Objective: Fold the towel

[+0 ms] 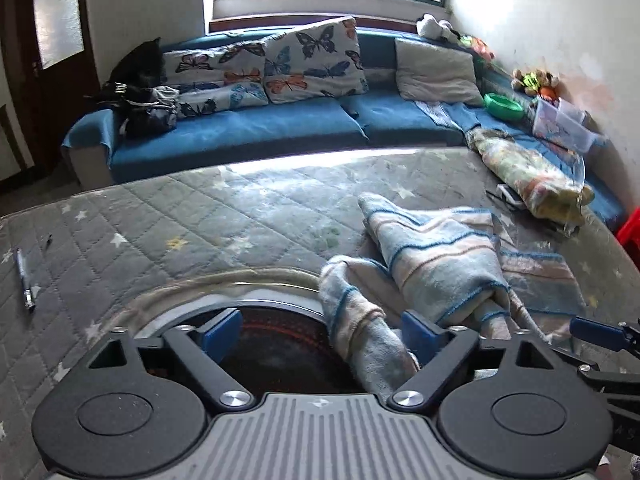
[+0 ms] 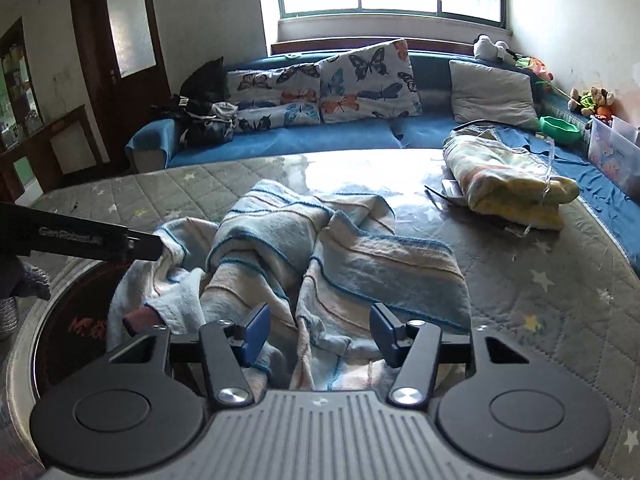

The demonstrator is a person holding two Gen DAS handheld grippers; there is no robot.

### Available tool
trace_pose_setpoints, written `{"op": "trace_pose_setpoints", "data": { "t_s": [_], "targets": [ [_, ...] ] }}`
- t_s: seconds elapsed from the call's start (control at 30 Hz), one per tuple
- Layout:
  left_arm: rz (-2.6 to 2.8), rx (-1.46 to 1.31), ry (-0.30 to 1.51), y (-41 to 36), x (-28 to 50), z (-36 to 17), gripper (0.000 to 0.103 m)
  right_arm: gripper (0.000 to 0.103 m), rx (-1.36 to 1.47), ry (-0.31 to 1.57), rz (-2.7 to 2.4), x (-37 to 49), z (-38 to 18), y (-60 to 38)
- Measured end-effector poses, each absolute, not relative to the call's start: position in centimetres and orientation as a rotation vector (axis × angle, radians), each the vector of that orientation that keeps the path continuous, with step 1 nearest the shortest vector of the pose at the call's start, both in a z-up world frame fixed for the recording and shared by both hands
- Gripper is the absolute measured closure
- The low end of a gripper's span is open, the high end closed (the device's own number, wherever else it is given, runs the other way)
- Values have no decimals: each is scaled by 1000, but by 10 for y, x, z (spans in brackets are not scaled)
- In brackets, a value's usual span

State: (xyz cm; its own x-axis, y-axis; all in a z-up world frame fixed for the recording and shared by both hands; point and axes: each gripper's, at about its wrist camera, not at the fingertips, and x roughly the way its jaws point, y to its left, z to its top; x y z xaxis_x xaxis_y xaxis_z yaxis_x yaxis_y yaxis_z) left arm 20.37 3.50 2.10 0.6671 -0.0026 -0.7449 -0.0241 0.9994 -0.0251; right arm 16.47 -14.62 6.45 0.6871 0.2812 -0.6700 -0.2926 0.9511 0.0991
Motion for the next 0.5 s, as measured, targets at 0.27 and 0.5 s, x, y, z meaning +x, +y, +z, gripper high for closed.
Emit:
{"op": "trace_pose_setpoints", "data": {
  "t_s": [0.27, 0.5],
  "targets": [
    [-48, -55, 883, 39, 205, 10, 74, 65, -17, 750, 333, 168, 65, -148],
    [-29, -30, 862, 38, 212, 15, 55, 64, -48, 737, 342, 176, 69, -139]
  ]
}}
